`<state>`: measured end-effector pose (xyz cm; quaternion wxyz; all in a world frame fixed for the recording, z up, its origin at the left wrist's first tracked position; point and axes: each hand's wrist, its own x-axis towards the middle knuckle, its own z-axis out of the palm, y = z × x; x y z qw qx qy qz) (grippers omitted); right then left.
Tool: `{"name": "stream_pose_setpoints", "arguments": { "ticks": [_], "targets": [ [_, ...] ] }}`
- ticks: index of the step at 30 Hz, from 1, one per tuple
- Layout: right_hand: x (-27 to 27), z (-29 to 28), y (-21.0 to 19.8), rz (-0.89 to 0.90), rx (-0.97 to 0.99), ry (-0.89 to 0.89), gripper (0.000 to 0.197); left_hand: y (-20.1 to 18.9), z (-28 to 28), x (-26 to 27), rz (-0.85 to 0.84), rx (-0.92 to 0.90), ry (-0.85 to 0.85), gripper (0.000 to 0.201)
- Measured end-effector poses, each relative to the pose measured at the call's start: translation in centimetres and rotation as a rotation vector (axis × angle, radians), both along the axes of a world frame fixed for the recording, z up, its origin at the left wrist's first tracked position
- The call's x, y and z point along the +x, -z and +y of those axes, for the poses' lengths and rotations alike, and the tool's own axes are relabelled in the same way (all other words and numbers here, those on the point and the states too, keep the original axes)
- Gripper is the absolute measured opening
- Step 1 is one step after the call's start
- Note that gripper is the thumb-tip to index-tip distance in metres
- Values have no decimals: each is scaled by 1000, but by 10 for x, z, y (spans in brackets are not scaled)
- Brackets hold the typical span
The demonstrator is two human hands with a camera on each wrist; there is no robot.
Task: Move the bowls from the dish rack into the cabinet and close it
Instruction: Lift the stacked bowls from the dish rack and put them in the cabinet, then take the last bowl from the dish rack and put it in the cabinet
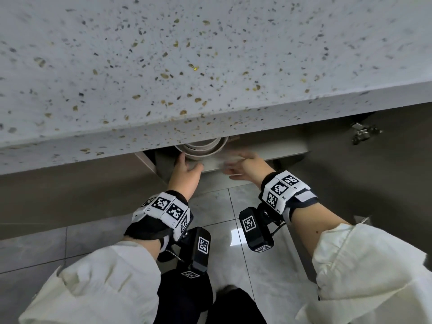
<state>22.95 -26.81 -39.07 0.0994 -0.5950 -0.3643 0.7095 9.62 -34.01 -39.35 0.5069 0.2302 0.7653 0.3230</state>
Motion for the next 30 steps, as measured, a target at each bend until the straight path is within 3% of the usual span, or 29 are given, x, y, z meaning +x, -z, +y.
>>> {"name": "stream_pose_setpoints", "arguments": {
  "ticks": [6, 15, 23, 30],
  "targets": [
    [46, -29, -90, -48, 64, -137, 46, -82, -17, 31, -78, -69, 245, 35],
    [113, -43, -262, -78, 250, -184, 39, -252, -10, 92, -21, 77, 516, 33],
    [137, -3, -378, -37, 484, -101, 37, -371, 32, 108, 38, 390, 523, 24],
    [113, 76, -413, 29, 777, 180, 24, -413, 105, 89, 106, 591, 375, 27]
  ]
}}
